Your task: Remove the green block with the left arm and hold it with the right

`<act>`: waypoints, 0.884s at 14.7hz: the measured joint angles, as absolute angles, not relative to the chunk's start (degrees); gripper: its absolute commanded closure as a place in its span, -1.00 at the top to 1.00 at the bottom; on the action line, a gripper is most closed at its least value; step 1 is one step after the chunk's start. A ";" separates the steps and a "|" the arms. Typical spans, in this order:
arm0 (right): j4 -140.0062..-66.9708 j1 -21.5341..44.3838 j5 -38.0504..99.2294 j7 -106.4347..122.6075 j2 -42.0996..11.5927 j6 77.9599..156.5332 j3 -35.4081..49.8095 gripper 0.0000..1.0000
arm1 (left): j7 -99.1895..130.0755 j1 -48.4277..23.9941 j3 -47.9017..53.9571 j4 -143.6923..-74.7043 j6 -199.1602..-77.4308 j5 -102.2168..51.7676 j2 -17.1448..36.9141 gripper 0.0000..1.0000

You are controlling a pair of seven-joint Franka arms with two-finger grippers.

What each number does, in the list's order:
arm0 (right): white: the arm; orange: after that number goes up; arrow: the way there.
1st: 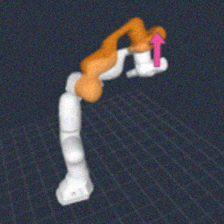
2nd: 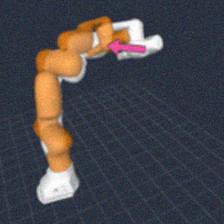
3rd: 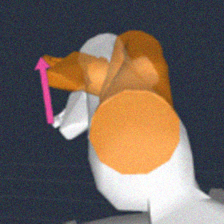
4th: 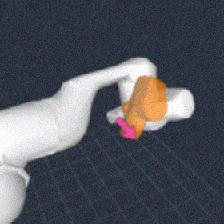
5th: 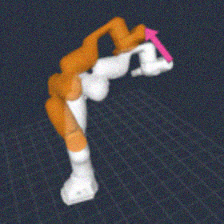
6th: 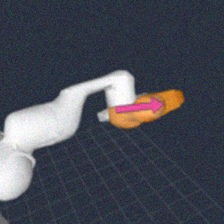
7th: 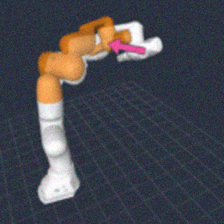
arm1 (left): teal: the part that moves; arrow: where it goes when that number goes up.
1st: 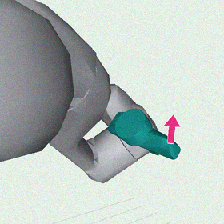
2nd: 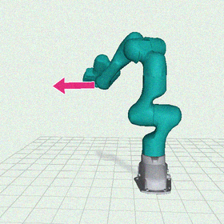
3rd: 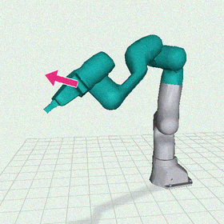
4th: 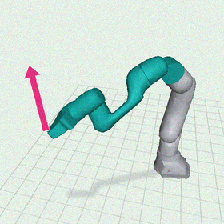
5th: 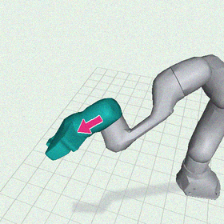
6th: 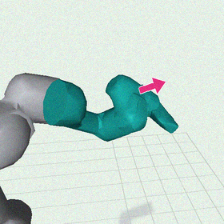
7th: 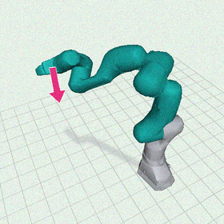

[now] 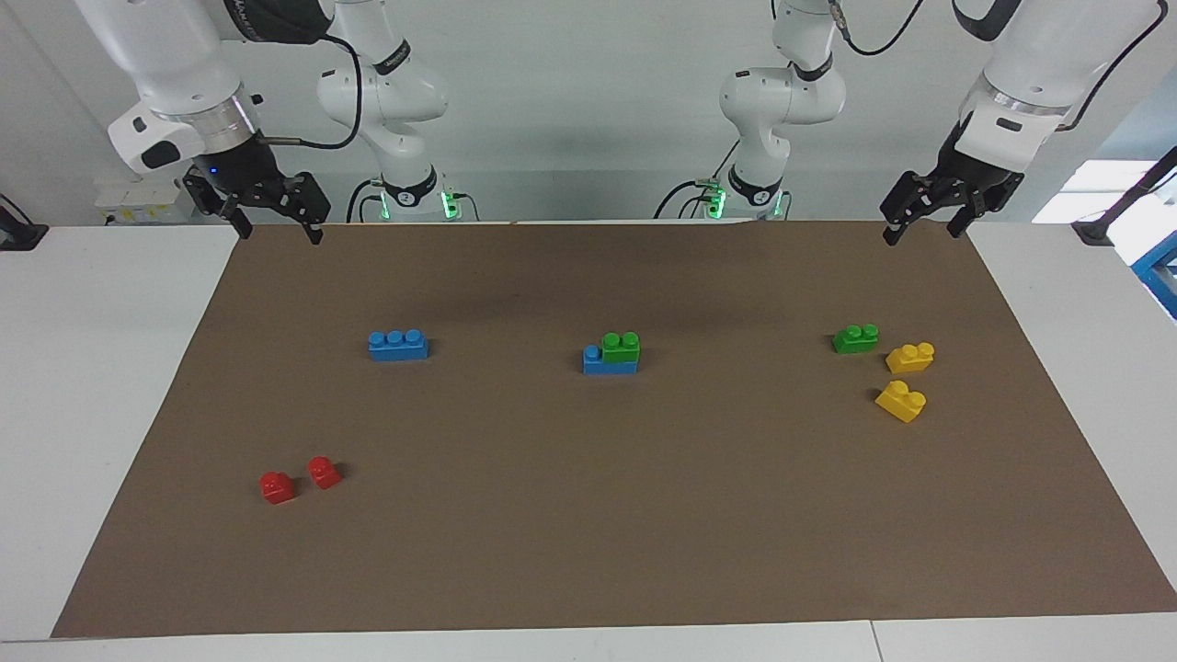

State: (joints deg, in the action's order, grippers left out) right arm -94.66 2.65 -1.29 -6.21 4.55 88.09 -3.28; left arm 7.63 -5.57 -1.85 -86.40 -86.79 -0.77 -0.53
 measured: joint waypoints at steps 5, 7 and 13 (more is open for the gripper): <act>-94.69 2.65 -1.29 -6.21 4.55 88.09 -3.28 1.00 | 7.53 -5.57 -1.84 -86.40 -86.79 -0.78 -0.53 1.00; -94.69 2.64 -1.29 -6.21 4.55 88.09 -3.28 1.00 | 7.49 -5.57 -1.84 -86.40 -86.79 -0.78 -0.53 1.00; -94.69 2.54 -1.29 -6.43 4.56 88.09 -3.45 1.00 | 7.14 -5.60 -1.84 -87.02 -86.79 -0.78 -0.64 1.00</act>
State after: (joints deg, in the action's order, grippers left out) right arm -94.69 2.54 -1.29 -6.43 4.56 88.09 -3.45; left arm 7.14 -5.60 -1.84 -87.02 -86.79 -0.78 -0.64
